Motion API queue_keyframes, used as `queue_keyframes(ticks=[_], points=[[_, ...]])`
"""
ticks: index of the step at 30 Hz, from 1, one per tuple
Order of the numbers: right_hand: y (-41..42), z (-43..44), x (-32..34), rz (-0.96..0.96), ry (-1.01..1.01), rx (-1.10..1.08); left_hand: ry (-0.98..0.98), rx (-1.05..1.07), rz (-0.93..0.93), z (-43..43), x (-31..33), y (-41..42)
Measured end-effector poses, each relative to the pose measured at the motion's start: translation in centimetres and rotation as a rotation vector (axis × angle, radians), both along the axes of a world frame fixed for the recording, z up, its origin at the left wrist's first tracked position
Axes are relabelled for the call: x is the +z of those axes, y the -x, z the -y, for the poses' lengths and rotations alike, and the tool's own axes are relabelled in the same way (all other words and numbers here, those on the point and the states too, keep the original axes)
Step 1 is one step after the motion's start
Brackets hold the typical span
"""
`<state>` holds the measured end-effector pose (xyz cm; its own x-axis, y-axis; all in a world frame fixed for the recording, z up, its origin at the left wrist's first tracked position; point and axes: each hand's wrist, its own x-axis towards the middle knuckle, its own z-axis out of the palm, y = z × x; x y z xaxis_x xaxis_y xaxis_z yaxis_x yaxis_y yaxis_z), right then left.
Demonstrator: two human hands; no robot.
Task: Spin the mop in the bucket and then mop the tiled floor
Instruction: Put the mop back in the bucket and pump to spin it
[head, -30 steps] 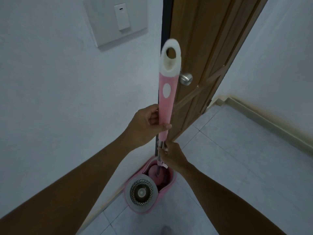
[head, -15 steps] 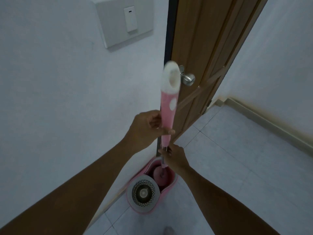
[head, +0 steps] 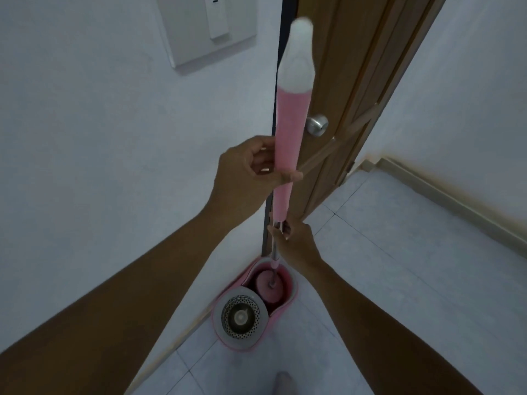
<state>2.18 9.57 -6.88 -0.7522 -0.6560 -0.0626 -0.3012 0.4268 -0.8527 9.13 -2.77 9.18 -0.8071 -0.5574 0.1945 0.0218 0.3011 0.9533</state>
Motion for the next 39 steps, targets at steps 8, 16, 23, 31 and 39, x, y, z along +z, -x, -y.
queue_keyframes(ticks=[8,16,23,31,39], points=[[1.0,1.1,-0.1,0.143,-0.127,0.002,0.049,0.001,0.066,-0.1,-1.5,0.0],[2.2,0.8,2.5,0.111,-0.080,0.152,-0.055,-0.180,0.099,1.3,1.0,0.6],[1.2,-0.5,-1.1,0.201,-0.218,0.080,-0.032,-0.193,0.221,0.1,-4.5,-0.4],[2.2,0.7,1.4,0.194,-0.031,0.099,0.014,-0.161,0.057,0.7,0.4,0.2],[0.3,-0.2,-0.9,0.173,-0.048,0.041,0.019,-0.060,0.065,-0.4,-3.0,-0.1]])
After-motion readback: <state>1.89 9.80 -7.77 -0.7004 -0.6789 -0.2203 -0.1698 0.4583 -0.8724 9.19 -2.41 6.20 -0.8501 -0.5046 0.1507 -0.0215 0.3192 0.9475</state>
